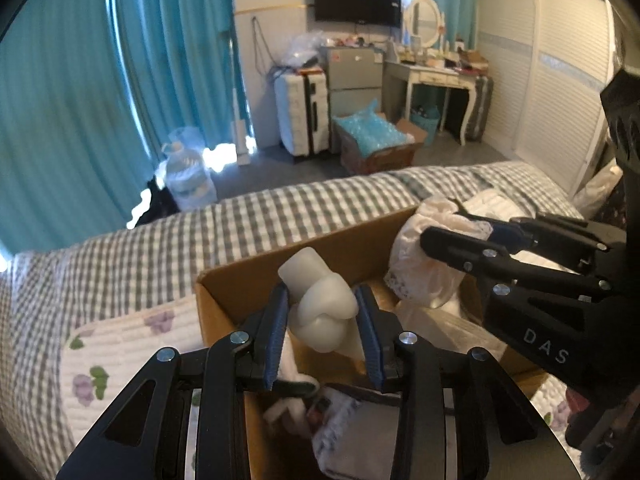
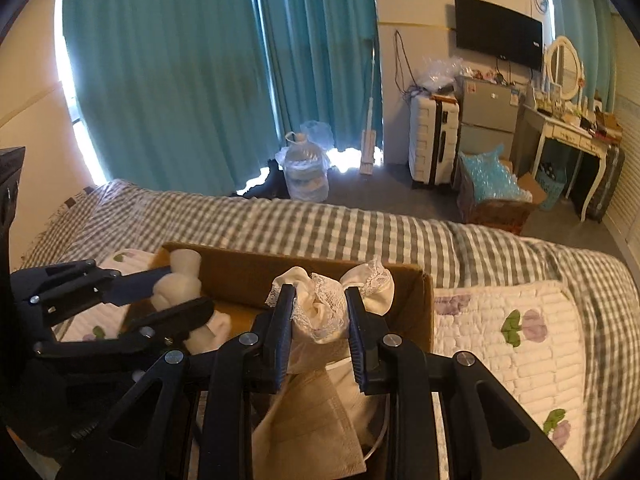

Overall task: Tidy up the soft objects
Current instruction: 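Carry the lace cloth and fuzzy knot into the box and open both tools, then move both tools back from the box to the remaining items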

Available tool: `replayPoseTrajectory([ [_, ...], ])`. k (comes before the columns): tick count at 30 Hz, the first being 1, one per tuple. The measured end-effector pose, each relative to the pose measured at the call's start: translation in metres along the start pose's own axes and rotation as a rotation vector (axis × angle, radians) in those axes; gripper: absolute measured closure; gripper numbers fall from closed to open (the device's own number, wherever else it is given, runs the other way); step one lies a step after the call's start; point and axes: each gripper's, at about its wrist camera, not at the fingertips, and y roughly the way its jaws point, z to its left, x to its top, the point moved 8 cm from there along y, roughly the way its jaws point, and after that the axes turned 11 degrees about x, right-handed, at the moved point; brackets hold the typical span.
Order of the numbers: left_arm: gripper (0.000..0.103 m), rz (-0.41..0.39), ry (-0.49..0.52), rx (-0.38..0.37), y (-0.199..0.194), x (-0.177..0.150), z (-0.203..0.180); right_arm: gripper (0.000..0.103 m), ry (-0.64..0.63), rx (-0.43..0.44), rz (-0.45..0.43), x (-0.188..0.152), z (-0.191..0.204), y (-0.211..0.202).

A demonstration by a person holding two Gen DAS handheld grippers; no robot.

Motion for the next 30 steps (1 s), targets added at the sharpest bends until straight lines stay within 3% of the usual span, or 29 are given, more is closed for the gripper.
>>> replayPoseTrajectory([
  [2, 0.065, -0.001, 0.011, 0.023, 0.001, 0.000, 0.001, 0.071, 0.011, 0.000, -0.002, -0.001, -0.004, 0.001],
  [4, 0.039, -0.020, 0.005, 0.064, -0.005, 0.000, 0.003, 0.050, 0.023, 0.013, -0.005, -0.003, -0.006, -0.004],
  [6, 0.025, -0.041, 0.002, 0.082, -0.010, 0.002, 0.007, 0.044, 0.027, 0.015, -0.017, -0.001, -0.005, -0.013],
  [13, 0.025, -0.105, -0.030, 0.106, -0.071, 0.017, 0.018, 0.025, 0.019, -0.028, -0.083, 0.022, 0.007, -0.077],
  [20, 0.024, -0.214, -0.082, 0.119, -0.176, 0.032, 0.027, 0.018, -0.032, -0.087, -0.163, 0.042, 0.038, -0.181],
  [22, 0.011, -0.227, -0.092, 0.127, -0.199, 0.030, 0.028, 0.015, -0.042, -0.100, -0.185, 0.043, 0.048, -0.208],
  [25, 0.001, -0.275, -0.101, 0.168, -0.237, 0.024, 0.029, 0.009, -0.051, -0.106, -0.215, 0.039, 0.063, -0.247],
  [30, 0.000, -0.276, -0.119, 0.217, -0.265, 0.002, 0.031, 0.002, -0.078, -0.144, -0.213, 0.021, 0.073, -0.286],
])
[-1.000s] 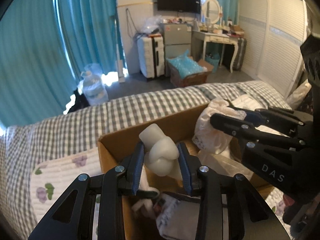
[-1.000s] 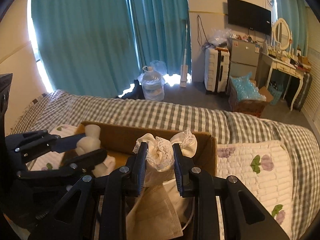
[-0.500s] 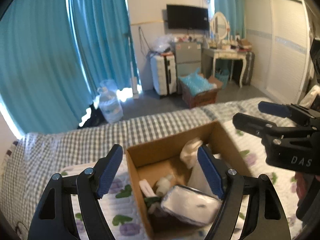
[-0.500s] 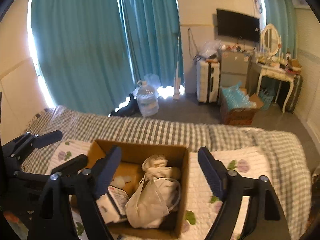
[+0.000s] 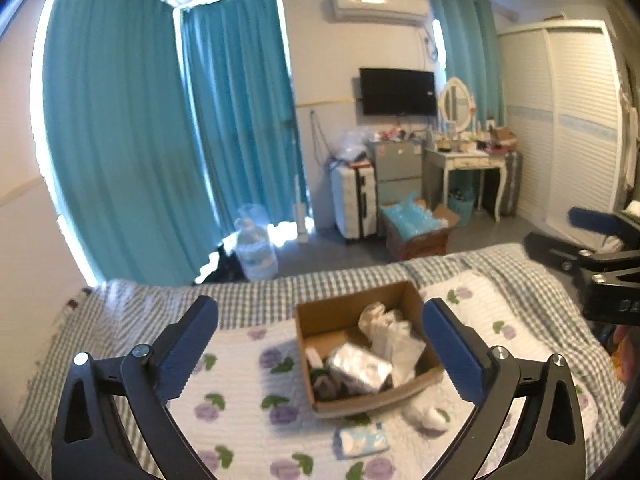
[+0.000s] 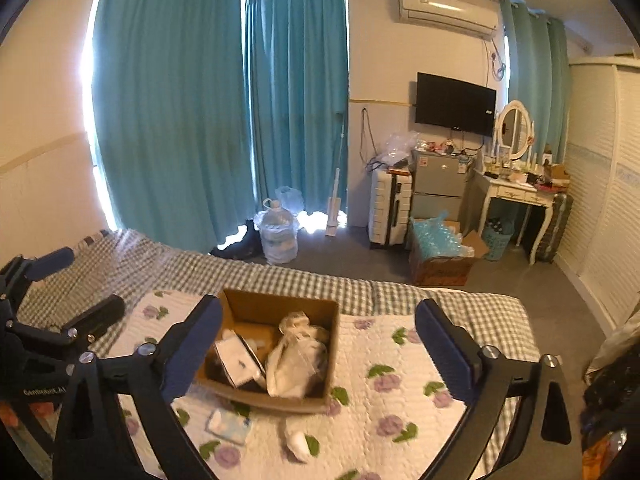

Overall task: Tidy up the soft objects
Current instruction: 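Move both tools back from the box to the remaining items, then grasp the white cotton wad with right tool while left tool grasps the blue floral tissue pack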

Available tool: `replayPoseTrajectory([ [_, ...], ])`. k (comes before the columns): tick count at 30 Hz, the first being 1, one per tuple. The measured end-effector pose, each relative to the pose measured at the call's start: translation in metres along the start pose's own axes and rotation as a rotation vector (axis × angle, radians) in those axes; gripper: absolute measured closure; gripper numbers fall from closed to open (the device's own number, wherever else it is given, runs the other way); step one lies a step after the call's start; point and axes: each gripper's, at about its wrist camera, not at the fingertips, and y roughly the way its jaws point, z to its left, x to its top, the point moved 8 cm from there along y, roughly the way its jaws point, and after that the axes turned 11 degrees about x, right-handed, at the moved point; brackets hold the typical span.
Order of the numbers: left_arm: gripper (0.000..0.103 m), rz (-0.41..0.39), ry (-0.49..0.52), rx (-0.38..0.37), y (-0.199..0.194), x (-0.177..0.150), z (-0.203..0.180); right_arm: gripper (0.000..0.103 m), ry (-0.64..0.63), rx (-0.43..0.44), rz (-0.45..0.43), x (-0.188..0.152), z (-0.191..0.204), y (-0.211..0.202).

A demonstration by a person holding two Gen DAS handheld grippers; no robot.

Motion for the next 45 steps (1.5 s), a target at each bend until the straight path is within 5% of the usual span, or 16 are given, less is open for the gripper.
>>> replayPoseTrajectory([
  [8, 0.000, 0.111, -0.033, -0.009, -0.003, -0.066, -0.011, 0.000, -0.012, -0.020, 0.068, -0.061, -0.005, -0.011],
  [23, 0.000, 0.353, 0.044, -0.030, 0.095, -0.191, -0.055, 0.003, 0.075, 0.045, 0.338, -0.216, -0.034, 0.120],
  [28, 0.000, 0.422, 0.050, -0.049, 0.124, -0.220, -0.067, 0.026, 0.091, 0.088, 0.423, -0.251, -0.032, 0.161],
  [32, 0.000, 0.490, 0.056, -0.064, 0.143, -0.239, -0.075, 0.034, 0.088, 0.112, 0.475, -0.272, -0.025, 0.188],
  [39, 0.000, 0.532, 0.085, -0.126, 0.153, -0.259, -0.093, 0.074, 0.083, 0.161, 0.516, -0.294, -0.009, 0.212],
  [43, 0.004, 0.541, 0.101, -0.150, 0.155, -0.262, -0.103, 0.078, 0.056, 0.135, 0.504, -0.291, -0.009, 0.211],
  [45, 0.016, 0.550, 0.097, -0.165, 0.158, -0.264, -0.106, 0.078, 0.053, 0.131, 0.500, -0.290, -0.011, 0.208],
])
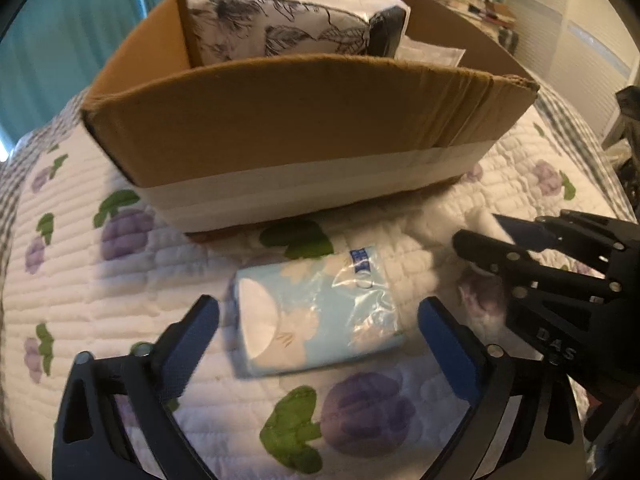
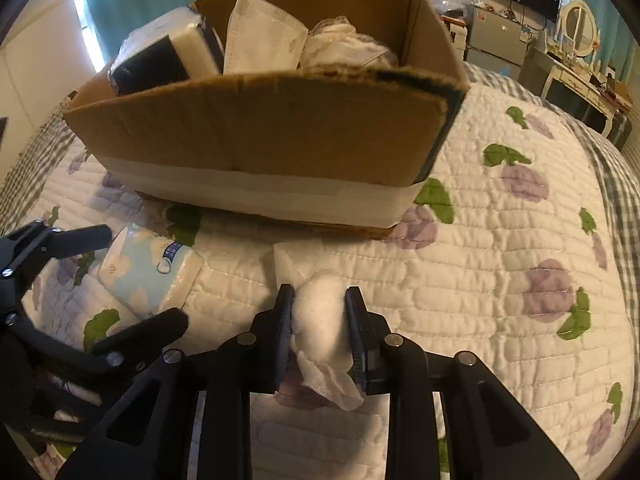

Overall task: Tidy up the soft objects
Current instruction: 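Grasp the white cotton wad with right tool while left tool grasps the blue floral tissue pack, then carry the cotton wad and blue tissue pack into the box and open both tools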

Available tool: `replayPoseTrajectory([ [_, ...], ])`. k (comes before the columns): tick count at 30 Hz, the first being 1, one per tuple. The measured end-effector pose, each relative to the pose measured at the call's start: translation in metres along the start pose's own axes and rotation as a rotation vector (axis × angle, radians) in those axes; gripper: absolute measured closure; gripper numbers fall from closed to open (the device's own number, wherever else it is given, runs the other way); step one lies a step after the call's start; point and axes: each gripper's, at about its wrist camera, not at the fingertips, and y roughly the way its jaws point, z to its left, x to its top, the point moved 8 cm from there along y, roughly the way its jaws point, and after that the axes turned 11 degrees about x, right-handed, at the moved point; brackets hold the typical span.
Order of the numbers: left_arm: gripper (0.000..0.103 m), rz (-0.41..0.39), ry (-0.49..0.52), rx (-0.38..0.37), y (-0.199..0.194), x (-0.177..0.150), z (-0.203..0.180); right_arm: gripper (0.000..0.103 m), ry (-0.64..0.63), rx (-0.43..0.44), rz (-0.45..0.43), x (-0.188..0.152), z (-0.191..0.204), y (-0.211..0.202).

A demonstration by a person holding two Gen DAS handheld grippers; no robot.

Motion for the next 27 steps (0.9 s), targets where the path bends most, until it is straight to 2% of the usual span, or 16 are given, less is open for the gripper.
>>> replayPoseTrajectory([
  [1, 0.027, 0.007, -0.001, -0.004, 0.001, 0.000, 0.000, 0.078, -0.002, -0.005, 0.000, 0.000, -0.001, -0.003],
  [6, 0.028, 0.005, -0.006, -0.020, -0.005, -0.003, 0.002, 0.078, 0.002, -0.015, -0.015, 0.001, -0.003, -0.018],
  [10, 0.028, -0.021, -0.004, -0.001, -0.025, -0.002, 0.009, 0.078, -0.010, -0.014, -0.041, 0.004, 0.007, -0.036],
  [15, 0.028, -0.085, -0.012, 0.019, -0.069, 0.003, 0.021, 0.078, -0.038, -0.019, -0.088, 0.015, 0.017, -0.079],
  [27, 0.028, -0.287, -0.046, 0.070, -0.192, 0.036, 0.044, 0.078, -0.133, -0.038, -0.244, 0.055, 0.078, -0.203],
])
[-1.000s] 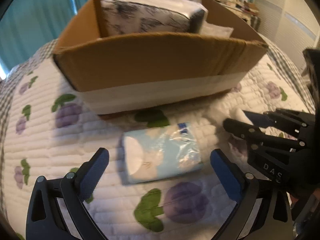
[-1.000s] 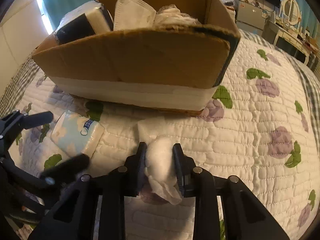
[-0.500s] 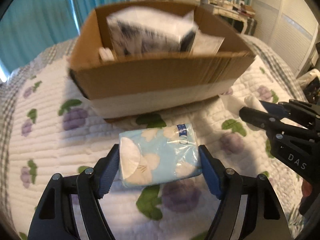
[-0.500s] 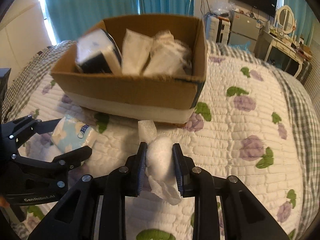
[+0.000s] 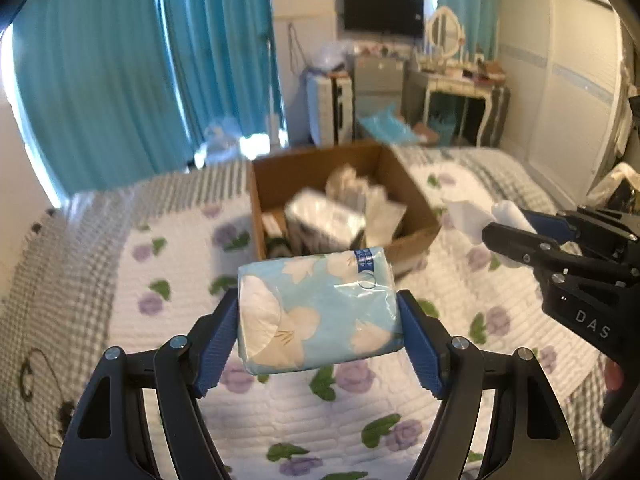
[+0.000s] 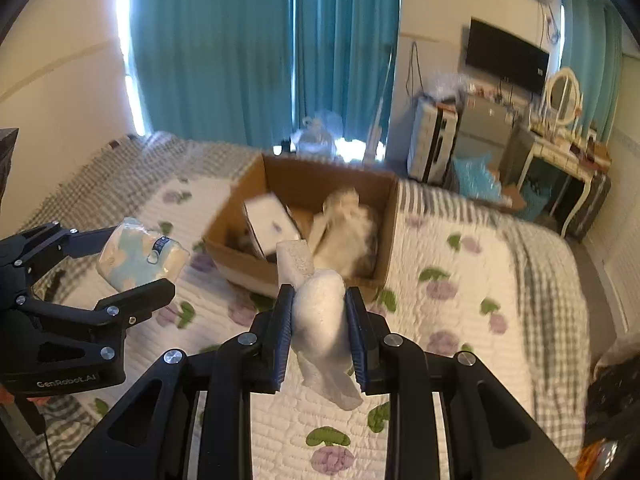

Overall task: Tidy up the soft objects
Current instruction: 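Carry the cotton wad and blue tissue pack into the box and open both tools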

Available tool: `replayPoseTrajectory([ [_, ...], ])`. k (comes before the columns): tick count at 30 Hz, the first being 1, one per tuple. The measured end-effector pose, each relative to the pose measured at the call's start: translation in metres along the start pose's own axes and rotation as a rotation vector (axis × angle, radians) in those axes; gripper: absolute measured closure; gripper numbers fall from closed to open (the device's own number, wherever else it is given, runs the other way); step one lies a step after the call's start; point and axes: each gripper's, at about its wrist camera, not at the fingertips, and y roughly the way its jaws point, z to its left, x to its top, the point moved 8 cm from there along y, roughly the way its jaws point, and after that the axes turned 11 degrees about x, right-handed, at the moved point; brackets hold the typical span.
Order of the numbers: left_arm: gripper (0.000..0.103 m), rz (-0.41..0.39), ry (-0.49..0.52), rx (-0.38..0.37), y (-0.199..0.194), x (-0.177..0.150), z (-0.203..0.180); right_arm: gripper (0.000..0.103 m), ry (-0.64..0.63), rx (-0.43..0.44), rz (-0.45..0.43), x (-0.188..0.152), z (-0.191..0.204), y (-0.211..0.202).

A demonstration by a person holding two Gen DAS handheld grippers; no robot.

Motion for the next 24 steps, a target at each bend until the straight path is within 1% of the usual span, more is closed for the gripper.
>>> replayPoseTrajectory([
  [2, 0.028, -0.033, -0.012, 0.000, -0.015, 0.012, 0.003, 0.078, -0.015, -0.006, -0.030, 0.014, 0.004, -0.020],
  [5, 0.028, -0.080, -0.027, 0.002, -0.032, 0.030, 0.010, 0.078, -0.029, -0.016, -0.062, 0.032, 0.008, -0.039],
  [10, 0.028, -0.128, -0.018, 0.014, -0.042, 0.055, 0.015, 0.078, -0.045, -0.020, -0.094, 0.059, 0.009, -0.054],
  [13, 0.028, -0.147, -0.021, 0.012, -0.041, 0.069, 0.019, 0.078, -0.044, -0.021, -0.104, 0.073, 0.006, -0.053],
  [19, 0.028, -0.146, -0.015, 0.003, -0.015, 0.091, 0.021, 0.078, -0.042, -0.014, -0.115, 0.097, -0.003, -0.039],
  [24, 0.028, -0.132, -0.001, 0.002, 0.020, 0.106, 0.016, 0.078, -0.035, -0.011, -0.113, 0.115, -0.015, -0.009],
])
